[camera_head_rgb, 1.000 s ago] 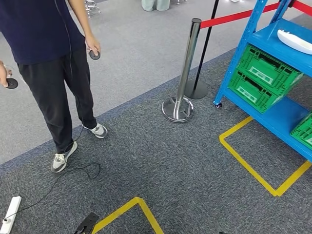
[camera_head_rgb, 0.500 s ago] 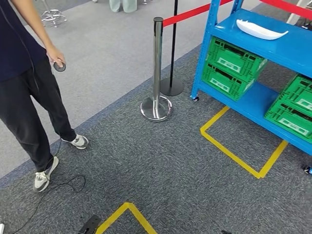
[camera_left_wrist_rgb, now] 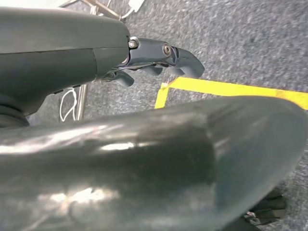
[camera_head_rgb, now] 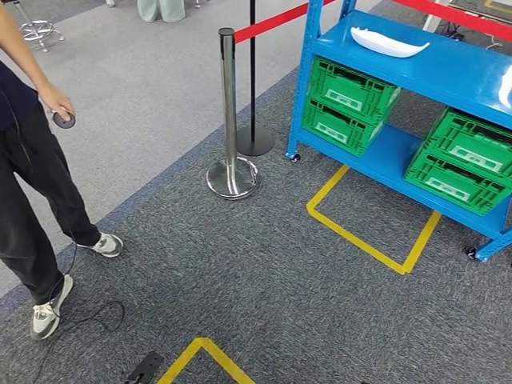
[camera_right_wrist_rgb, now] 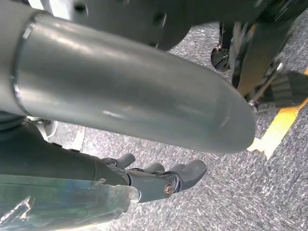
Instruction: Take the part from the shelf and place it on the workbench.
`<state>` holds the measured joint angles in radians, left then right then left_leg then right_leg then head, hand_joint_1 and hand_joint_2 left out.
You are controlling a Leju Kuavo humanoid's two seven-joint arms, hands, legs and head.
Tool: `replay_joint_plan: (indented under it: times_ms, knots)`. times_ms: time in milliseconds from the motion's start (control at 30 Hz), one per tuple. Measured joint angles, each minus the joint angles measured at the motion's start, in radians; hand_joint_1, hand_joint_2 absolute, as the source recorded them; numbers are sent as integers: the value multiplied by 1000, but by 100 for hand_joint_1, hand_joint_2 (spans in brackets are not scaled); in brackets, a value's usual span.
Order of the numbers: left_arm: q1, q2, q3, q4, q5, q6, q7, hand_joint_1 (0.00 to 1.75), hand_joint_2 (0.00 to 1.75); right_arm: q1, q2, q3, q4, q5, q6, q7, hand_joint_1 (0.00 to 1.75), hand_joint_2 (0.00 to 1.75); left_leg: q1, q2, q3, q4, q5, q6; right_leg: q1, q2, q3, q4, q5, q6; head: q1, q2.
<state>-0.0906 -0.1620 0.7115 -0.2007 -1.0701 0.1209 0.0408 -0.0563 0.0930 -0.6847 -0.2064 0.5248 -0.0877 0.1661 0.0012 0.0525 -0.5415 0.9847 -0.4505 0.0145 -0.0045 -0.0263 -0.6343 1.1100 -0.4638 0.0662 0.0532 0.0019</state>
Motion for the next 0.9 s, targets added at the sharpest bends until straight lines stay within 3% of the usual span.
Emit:
replay_joint_plan:
  times_ms: [67,133,200,267,333,367,400,433,467,533,600,667,733,800,867,900]
  knots:
    - [-1,0,0,0,0,0,0,0,0,-4,0,0,0,0,1,0,0,0,-5,14,8,2,-7,-9,2,-21,50,-86,29,-11,-1,0]
    - [-2,0,0,0,-1,0,0,0,0,-5,0,0,0,0,3,0,0,0,-6,27,11,2,-9,-18,5,-10,52,-92,30,-24,-3,0]
    - [-4,0,0,0,-1,0,-1,0,0,-4,0,0,0,1,4,0,0,0,-2,18,9,14,-23,-29,3,7,51,-95,33,-37,-3,0]
    - [-4,0,0,0,-1,0,-1,0,0,-5,0,0,0,1,4,0,0,0,1,-17,-29,99,-74,-37,-3,23,51,-98,37,-48,-6,0]
    - [-2,0,0,0,-1,0,-2,0,0,-8,-1,0,0,2,6,0,0,0,2,-39,-98,239,-136,-40,-3,42,50,-98,37,-53,-8,0]
    - [0,-1,0,0,-2,0,-2,0,0,-9,-1,0,0,2,7,0,0,0,2,-41,-126,288,-147,-41,-3,53,50,-98,37,-54,-8,0]
    - [0,-1,0,0,-2,0,-2,0,0,-8,-1,0,0,2,8,0,0,0,2,-42,-138,302,-139,-40,-3,65,50,-98,37,-54,-7,0]
    - [1,-1,0,0,-3,0,-2,0,0,-8,0,0,0,2,9,1,0,0,3,-44,-131,278,-111,-40,-4,76,51,-97,38,-53,-7,0]
    - [1,0,0,0,-4,0,-2,0,0,-7,0,0,0,3,10,1,0,0,5,-51,-106,220,-71,-40,-6,88,52,-97,38,-51,-7,0]
    - [0,1,0,0,-6,0,-2,0,0,-8,0,0,0,5,12,2,0,0,13,-86,-45,82,-9,-41,-6,111,49,-94,38,-43,-8,0]
    - [-2,1,0,0,-7,0,-2,0,0,-8,0,0,0,5,12,2,0,0,15,-109,-16,16,3,-38,-6,130,42,-92,40,-30,-10,0]
    - [-3,1,0,0,-7,0,-2,0,0,-3,0,0,0,6,13,2,0,0,13,-98,-14,10,3,-27,-9,139,34,-97,43,-16,-10,0]
    - [-5,2,0,0,-8,0,-2,0,0,3,0,0,0,7,14,2,0,0,13,-81,-13,5,7,-12,-8,105,15,-67,21,-7,-6,0]
    - [-4,2,0,0,-8,0,-2,0,0,0,0,0,0,8,15,2,0,0,11,-61,-12,4,7,-2,-6,54,-36,47,-44,-3,-1,0]
    - [-1,2,0,0,-8,-1,-2,0,0,-3,0,0,0,8,17,2,0,0,7,-39,-11,5,5,1,-6,37,-95,173,-97,-1,-1,0]
    - [-2,2,0,0,-8,-2,-2,0,0,-2,0,0,0,8,17,2,0,0,6,-29,-10,5,4,2,-6,34,-102,194,-97,-1,-1,0]
